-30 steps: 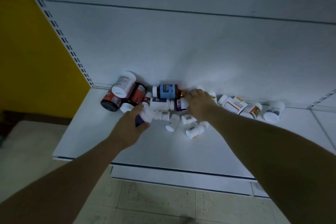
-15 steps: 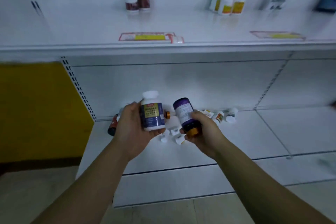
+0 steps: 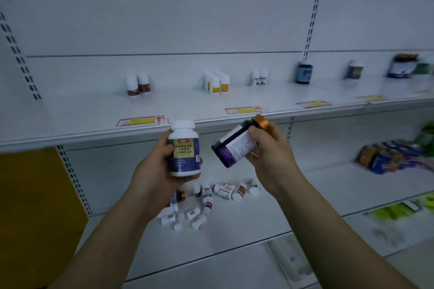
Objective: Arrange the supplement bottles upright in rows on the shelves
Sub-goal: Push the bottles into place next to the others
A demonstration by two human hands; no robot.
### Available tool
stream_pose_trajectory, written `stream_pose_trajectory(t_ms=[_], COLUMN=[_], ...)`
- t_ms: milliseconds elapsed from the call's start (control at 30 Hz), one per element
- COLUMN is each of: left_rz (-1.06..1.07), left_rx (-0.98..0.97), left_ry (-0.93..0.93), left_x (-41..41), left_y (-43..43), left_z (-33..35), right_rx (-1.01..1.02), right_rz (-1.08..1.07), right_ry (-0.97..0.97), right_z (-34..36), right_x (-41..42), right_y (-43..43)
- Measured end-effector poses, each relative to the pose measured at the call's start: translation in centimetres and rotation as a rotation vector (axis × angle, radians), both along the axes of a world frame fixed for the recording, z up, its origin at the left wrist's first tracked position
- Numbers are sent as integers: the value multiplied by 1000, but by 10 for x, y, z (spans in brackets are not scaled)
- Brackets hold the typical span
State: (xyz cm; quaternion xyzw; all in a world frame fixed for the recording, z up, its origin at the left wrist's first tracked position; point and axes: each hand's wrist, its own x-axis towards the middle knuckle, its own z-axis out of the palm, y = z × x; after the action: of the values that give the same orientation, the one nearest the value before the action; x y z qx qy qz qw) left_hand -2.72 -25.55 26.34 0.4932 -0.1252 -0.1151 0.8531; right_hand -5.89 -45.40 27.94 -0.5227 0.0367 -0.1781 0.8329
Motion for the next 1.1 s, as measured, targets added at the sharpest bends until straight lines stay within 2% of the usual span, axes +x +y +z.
stream_pose_trajectory(t_ms=[100,200,333,433,500,633,700,833,1000,1100], left_rz=[2,-11,-58,-93,-96,-117,-136,-212,-364,-446], left_rx=[-4,20,-43,-101,-124,-118,-85,-57,-75,-81], left_ry=[-22,-17,-20,-51,-75,-95,-111,-131,-160,-166], left_x=[-12,-26,-44,-53,-56,-56,-49,-27,-3,-3], left_y=[-28,-57,-92,-112,-123,-141,-150,-178,-234,-273], left_z=[26,44,62,72,76,81,80,80,75,72], right_rx=[176,214,120,-3,-27,54,56,-77,4,-11], right_rz=[120,282,403,377,381,468,446,272,111,7], right_ry=[-18,6,-98,-199,-172,-80,-110,-171,-29,-37], right_z=[33,60,80,84,85,83,82,87,88,86], right_x=[-4,-15,-25,-24,-22,-22,-23,-27,-38,-53], right_y=[-19,-40,-64,-88,-103,-124,-131,-153,-204,-237])
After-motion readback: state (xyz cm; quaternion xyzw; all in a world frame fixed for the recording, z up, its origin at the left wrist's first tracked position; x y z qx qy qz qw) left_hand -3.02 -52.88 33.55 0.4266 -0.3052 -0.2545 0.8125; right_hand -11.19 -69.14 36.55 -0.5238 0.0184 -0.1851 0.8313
